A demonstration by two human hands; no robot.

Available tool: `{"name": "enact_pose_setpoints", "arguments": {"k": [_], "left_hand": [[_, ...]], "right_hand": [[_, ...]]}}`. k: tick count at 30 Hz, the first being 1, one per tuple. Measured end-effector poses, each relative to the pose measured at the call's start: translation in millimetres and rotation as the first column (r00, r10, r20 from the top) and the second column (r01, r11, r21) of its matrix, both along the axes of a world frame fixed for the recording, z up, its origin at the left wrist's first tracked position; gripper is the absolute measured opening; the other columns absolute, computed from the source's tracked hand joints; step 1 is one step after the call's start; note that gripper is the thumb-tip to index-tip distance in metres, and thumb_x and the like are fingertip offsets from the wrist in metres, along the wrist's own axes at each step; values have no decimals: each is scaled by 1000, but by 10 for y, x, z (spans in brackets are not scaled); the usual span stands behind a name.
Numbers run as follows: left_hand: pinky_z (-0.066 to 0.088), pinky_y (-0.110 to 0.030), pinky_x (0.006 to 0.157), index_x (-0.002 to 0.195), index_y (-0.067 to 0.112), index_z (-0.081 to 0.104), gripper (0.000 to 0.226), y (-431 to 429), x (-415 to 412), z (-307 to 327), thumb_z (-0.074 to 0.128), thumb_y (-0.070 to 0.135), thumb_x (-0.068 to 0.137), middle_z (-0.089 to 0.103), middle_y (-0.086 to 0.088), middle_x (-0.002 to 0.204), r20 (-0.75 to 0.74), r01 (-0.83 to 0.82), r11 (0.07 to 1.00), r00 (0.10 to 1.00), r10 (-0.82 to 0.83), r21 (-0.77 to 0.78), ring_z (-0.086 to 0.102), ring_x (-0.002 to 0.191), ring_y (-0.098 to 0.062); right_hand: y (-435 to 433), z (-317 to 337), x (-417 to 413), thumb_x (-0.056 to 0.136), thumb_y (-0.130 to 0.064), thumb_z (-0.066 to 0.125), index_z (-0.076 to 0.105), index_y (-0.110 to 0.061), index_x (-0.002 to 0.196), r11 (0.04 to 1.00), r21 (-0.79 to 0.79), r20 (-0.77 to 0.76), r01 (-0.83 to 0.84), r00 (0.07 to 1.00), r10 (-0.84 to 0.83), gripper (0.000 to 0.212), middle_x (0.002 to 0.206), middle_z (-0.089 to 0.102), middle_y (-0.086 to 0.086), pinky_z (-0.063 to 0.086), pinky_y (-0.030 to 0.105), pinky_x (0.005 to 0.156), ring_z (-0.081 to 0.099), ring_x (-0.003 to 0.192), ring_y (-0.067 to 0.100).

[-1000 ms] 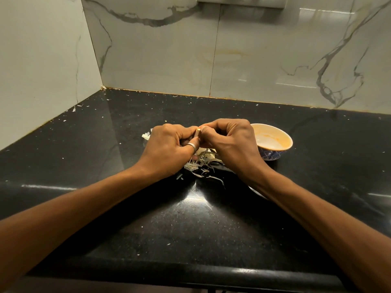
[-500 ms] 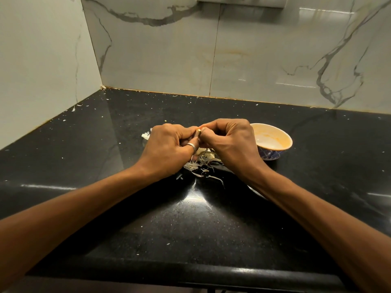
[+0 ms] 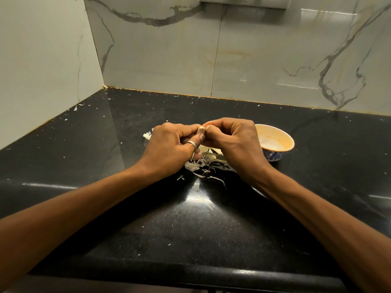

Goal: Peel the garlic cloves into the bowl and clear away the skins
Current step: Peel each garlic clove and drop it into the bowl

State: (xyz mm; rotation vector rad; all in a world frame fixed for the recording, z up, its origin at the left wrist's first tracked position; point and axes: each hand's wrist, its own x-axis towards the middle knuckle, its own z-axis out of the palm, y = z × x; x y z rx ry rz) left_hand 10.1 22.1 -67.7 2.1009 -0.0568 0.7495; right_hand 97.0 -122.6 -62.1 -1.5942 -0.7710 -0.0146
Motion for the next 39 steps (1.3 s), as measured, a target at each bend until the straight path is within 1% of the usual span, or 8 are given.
{"name": "enact_pose_setpoints", "arguments": {"k": [5, 11, 15, 19, 25, 29, 34, 39], "left_hand": [[64, -39, 68, 110, 15, 77, 17, 7, 26, -13, 65, 16, 98, 73, -9, 80, -37, 39, 989, 998, -44, -143, 70, 65, -9], [61, -28, 64, 110, 13, 71, 15, -18, 18, 31, 65, 10, 96, 70, -5, 80, -74, 68, 956, 993, -93, -285, 68, 66, -11], [62, -32, 65, 112, 13, 72, 17, -21, 18, 29, 64, 11, 97, 69, -8, 79, -83, 86, 956, 990, -114, -281, 67, 65, -12], [61, -36, 65, 116, 12, 73, 20, 3, 31, 24, 61, 15, 100, 63, -7, 78, -92, 112, 956, 986, -142, -272, 63, 64, -15], [59, -29, 55, 111, 16, 74, 19, 11, 35, 55, 58, 11, 101, 60, -5, 79, -92, 117, 948, 984, -150, -297, 57, 64, -12], [57, -27, 53, 114, 15, 73, 20, 24, 22, 58, 58, 10, 101, 70, -12, 84, -102, 97, 959, 987, -128, -267, 64, 65, -15], [61, -39, 70, 105, 25, 79, 14, 130, 54, 24, 74, 25, 92, 75, 7, 95, 37, -109, 993, 993, 111, -42, 72, 83, -13], [60, -44, 74, 102, 22, 77, 11, 106, 25, 68, 70, 22, 94, 75, 11, 93, 95, -116, 993, 989, 112, 36, 71, 85, -9]], "right_hand": [[11, 25, 2, 95, -5, 68, 75, 2, 93, 998, 53, -59, -37, 997, 40, 11, 86, 76, 15, 63, 35, 78, 77, 82, 26], [2, 34, 5, 89, -8, 74, 72, -1, 87, 999, 28, -51, -35, 998, 36, 8, 82, 75, 15, 63, 46, 81, 77, 80, 27], [4, 56, 5, 93, -6, 66, 70, -1, 85, 999, 32, -75, -1, 997, 3, 10, 82, 75, 16, 64, 48, 77, 77, 76, 26], [-15, 73, 5, 96, 0, 60, 68, -1, 107, 998, 22, -71, -53, 996, 54, 13, 96, 73, 18, 64, 41, 74, 77, 81, 25], [-32, 58, 35, 92, -8, 73, 71, -7, 121, 988, -39, -40, -149, 988, 147, 29, 102, 76, 12, 62, 35, 80, 75, 91, 22], [-32, 56, 56, 89, -9, 76, 72, -6, 119, 987, -27, -36, -161, 986, 160, 30, 99, 76, 11, 60, 33, 79, 73, 83, 16], [-48, 67, 65, 87, -10, 78, 74, -4, 105, 991, -4, -13, -134, 991, 134, 20, 93, 76, 16, 63, 44, 84, 74, 83, 30], [-59, 79, 37, 86, -13, 79, 71, -1, 101, 989, -37, -20, -146, 989, 145, 20, 89, 76, 14, 63, 37, 76, 77, 80, 24]]}}
